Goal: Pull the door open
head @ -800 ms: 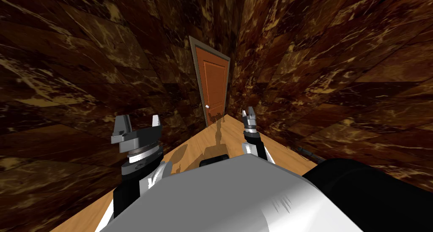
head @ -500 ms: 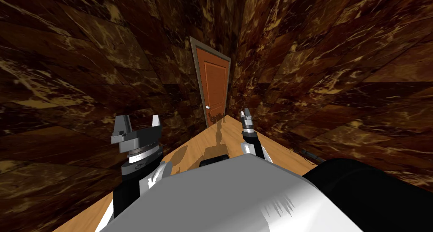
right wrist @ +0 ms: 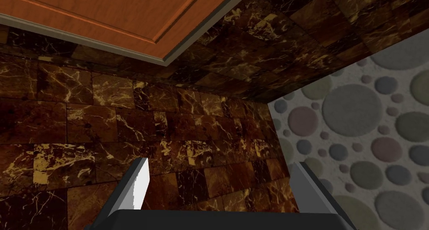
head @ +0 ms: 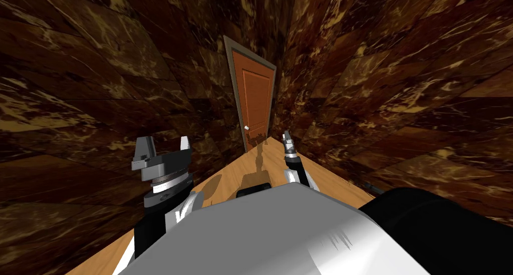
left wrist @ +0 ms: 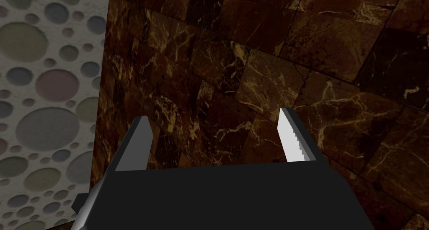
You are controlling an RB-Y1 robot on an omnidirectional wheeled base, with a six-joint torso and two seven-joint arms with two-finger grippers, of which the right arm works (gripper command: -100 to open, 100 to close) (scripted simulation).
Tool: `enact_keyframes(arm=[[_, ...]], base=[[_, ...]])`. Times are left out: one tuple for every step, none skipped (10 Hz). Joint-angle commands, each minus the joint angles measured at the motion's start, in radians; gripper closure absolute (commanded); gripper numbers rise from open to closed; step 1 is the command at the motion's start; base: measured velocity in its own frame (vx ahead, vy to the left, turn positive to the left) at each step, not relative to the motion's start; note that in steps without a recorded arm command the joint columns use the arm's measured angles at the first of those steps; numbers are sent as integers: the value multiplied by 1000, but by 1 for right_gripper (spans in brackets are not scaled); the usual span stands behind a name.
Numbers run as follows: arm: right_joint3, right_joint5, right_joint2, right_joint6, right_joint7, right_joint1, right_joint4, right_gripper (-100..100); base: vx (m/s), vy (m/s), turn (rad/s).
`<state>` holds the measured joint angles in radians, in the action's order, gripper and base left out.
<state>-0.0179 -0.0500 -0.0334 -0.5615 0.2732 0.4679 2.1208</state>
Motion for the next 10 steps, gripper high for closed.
enact_keyframes(arm=[[-1, -10, -7, -3, 23, -17, -35, -100], [0, -17, -11, -7, 37, -23, -53, -100], [2, -30, -18, -13, 64, -36, -90, -100], [4, -37, -21, -17, 79, -44, -111, -100], [5, -45, -24, -21, 94, -51, -132, -100], [6, -52, -27, -25, 110, -59, -152, -100], [7, -60, -30, -29, 125, -66, -173, -100], [9, -67, -33, -33, 141, -74, -195, -100], [10, -76, -35, -37, 158, -82, -218, -100], [11, -84, -37, -42, 175, -91, -241, -100]], base=[[92, 0, 20], [87, 2, 18], [101, 7, 32], [121, 15, 28], [122, 1, 20], [111, -1, 24], [106, -2, 21], [97, -4, 24], [92, 0, 22], [85, -3, 19]])
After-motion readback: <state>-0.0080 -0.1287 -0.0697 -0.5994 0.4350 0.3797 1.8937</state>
